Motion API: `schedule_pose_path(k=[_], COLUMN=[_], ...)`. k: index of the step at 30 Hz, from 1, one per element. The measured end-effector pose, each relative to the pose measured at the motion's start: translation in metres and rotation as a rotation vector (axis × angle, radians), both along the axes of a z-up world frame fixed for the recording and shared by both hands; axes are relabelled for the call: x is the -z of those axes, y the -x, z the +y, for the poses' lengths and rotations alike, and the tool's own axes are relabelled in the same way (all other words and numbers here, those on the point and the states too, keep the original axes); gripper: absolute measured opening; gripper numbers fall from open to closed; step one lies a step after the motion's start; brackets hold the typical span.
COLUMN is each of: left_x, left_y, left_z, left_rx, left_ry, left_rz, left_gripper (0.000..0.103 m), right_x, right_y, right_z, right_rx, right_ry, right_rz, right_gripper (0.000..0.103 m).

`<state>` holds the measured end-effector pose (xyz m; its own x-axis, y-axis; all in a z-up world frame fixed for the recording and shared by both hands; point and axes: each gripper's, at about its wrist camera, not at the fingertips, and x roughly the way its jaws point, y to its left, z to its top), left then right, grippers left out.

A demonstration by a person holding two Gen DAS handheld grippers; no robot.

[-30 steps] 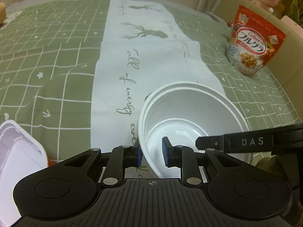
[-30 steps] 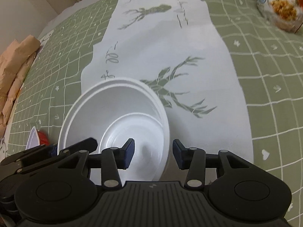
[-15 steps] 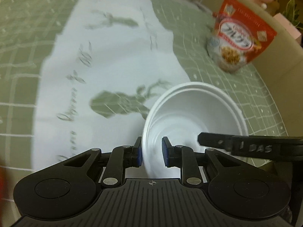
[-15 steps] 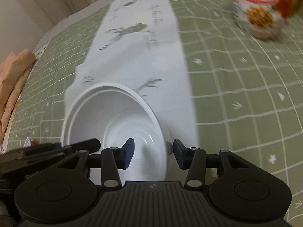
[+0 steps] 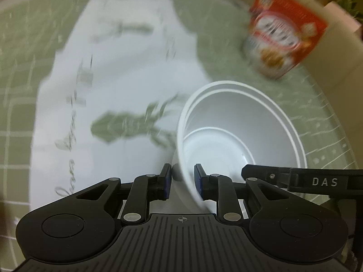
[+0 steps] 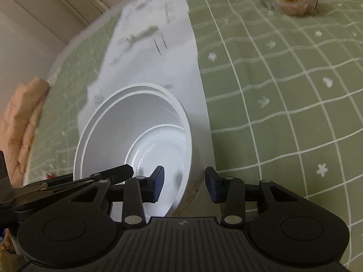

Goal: Organize plates and bowls
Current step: 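Carry the white plastic bowl over the blue bowl stack with both tools, then lower the white bowl into the blue bowl and open both tools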

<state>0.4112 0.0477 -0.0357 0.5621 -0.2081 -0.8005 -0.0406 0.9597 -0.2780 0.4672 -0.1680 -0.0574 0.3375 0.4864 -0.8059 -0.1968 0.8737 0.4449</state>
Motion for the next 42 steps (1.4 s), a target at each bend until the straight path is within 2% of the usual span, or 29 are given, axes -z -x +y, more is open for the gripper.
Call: schedule_pose_path(k=[3, 6, 12, 19, 25, 29, 33, 38, 42], left_x=[-0.033, -0.058, -0.077, -0.061, -0.027, -0.021, -0.034, -0.047, -0.040], left_y=[0.016, 0.034, 0.075, 0.108, 0.120, 0.125, 0.131, 0.139, 0.140], left_z=[-0.009, -0.022, -0.044, -0.046, -0.047, -0.040, -0.038, -0.033, -0.028], left_rx=[0.004, 0.000, 0.038, 0.053, 0.057, 0.039, 0.028, 0.011, 0.022], left_ry=[-0.020, -0.049, -0.072, -0.036, 0.002, 0.021, -0.003, -0.027, 0.040], left_rz=[-0.064, -0.080, -0.082, -0.002, 0.066, 0.059, 0.013, -0.024, 0.011], left_gripper=[0.025, 0.024, 0.025, 0.025, 0.024, 0.022, 0.023, 0.023, 0.025], right_x=[-0.029, -0.058, -0.087, -0.085, -0.068, -0.054, -0.054, -0.061, -0.062], right_y=[0.015, 0.036, 0.085, 0.126, 0.141, 0.143, 0.145, 0.152, 0.163], right_z=[-0.012, -0.019, -0.030, -0.042, -0.040, -0.037, -0.036, -0.042, -0.046], right_rx=[0.007, -0.011, -0.026, -0.049, -0.048, -0.040, -0.033, -0.020, -0.015], right_ry=[-0.037, -0.042, -0.001, 0.026, 0.072, 0.101, 0.126, 0.103, 0.107], right_rz=[-0.068, -0.131, -0.185, -0.168, -0.146, -0.148, -0.180, -0.210, -0.238], right_gripper=[0.041, 0.041, 0.041, 0.041, 0.041, 0.041, 0.041, 0.041, 0.044])
